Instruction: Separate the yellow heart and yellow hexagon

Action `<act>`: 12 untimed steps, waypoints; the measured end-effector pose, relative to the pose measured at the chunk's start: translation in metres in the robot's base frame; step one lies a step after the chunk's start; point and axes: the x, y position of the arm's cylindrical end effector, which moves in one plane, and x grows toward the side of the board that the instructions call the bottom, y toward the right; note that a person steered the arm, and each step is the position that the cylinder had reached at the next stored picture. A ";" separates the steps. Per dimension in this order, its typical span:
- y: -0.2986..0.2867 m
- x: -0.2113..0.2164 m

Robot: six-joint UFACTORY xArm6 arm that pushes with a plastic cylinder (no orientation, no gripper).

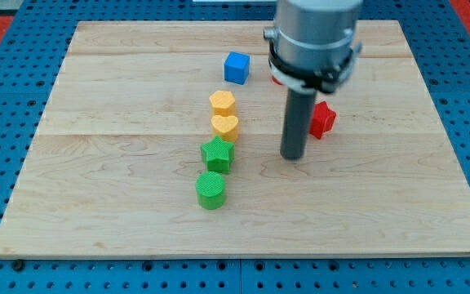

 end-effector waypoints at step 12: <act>-0.165 -0.115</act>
